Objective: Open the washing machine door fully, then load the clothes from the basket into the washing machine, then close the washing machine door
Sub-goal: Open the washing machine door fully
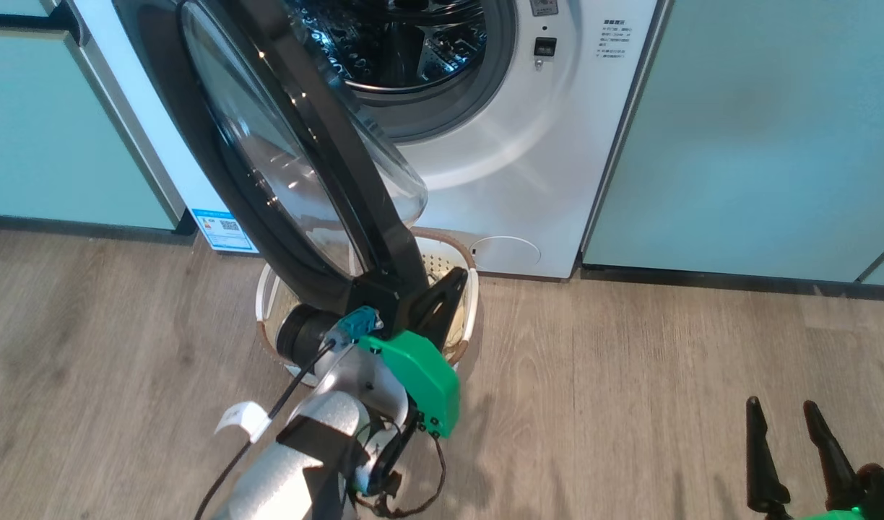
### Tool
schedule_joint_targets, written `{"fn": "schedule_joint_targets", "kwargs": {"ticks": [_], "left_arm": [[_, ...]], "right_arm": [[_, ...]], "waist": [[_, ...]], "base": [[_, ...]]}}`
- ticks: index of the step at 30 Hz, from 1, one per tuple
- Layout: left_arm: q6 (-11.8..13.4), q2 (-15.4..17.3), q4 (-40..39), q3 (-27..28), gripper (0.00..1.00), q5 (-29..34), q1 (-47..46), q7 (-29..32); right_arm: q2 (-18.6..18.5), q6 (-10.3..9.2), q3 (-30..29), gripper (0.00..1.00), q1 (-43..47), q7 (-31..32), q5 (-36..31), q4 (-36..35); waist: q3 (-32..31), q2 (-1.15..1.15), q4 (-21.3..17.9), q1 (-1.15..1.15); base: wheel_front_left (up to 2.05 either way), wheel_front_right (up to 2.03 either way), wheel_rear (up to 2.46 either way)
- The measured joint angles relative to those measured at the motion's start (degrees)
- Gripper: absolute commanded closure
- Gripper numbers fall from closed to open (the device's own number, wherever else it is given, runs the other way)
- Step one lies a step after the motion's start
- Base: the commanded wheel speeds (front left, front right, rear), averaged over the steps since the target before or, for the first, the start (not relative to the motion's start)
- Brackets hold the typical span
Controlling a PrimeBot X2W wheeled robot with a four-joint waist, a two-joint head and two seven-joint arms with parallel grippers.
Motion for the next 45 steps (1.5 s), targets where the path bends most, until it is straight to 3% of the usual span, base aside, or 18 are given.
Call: {"fn": "schedule_joint_targets", "kwargs": {"ticks": [21, 45], "left_arm": [[1.07, -0.05, 0.87, -0.02, 1.00, -1.48, -0.20, -0.57], [5.50, 2.36, -7.84, -0.54, 1.00, -1.48, 8.23, 0.10]], "right_arm": [[0.01, 0.00, -0.87, 0.00, -0.24, 0.00, 0.01, 0.10], [0.04, 0.00, -1.18, 0.00, -0.24, 0.00, 0.44, 0.97]], "waist": [[0.57, 0.00, 1.78, 0.00], [-0.26, 0.00, 7.25, 0.00]], "base": [[0.00, 0.00, 0.00], [0.00, 0.00, 0.00]]}}
